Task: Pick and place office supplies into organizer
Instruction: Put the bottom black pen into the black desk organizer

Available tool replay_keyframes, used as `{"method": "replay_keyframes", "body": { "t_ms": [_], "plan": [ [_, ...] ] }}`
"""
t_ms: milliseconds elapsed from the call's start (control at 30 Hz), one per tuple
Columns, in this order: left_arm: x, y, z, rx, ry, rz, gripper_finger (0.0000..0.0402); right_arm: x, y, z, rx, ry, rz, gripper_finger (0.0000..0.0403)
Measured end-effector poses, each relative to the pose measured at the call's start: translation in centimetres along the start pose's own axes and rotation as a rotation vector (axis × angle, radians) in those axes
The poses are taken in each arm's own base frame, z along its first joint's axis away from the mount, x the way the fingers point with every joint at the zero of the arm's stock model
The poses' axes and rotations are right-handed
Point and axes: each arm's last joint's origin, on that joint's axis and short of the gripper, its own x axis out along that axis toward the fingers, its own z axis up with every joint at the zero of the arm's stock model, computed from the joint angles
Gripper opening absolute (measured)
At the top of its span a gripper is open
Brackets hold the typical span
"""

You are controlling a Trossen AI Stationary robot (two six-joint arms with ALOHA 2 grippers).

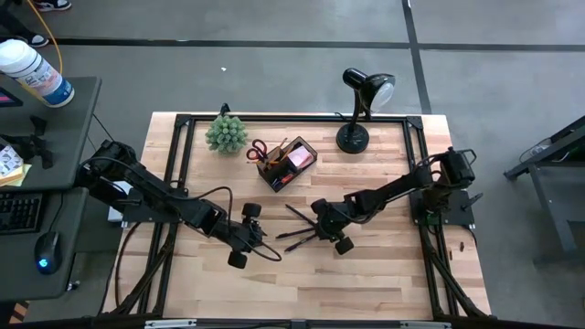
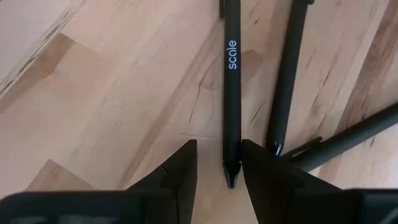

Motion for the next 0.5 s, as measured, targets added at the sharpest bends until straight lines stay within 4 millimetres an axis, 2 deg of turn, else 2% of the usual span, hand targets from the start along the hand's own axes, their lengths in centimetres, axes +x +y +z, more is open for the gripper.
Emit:
{"method": "replay_keyframes", "body": {
  "t_ms": [167, 400, 500],
  "plan": [
    [0.00, 0.00, 0.00, 0.000, 0.000, 0.001, 0.0111, -0.01, -0.09, -0.10, 0.017, 0.003, 0.012, 0.0103],
    [0.00, 0.03, 0.00, 0.000, -0.001, 0.009, 0.0111, -0.03, -0.02, -0.31, 0.038, 0.029, 0.019, 0.0026],
    [0.00, 0.03, 0.00, 0.000, -0.001, 0.009, 0.0111, -0.05, -0.02, -0.35, 0.041, 0.035, 0.019, 0.0015]
  ]
}}
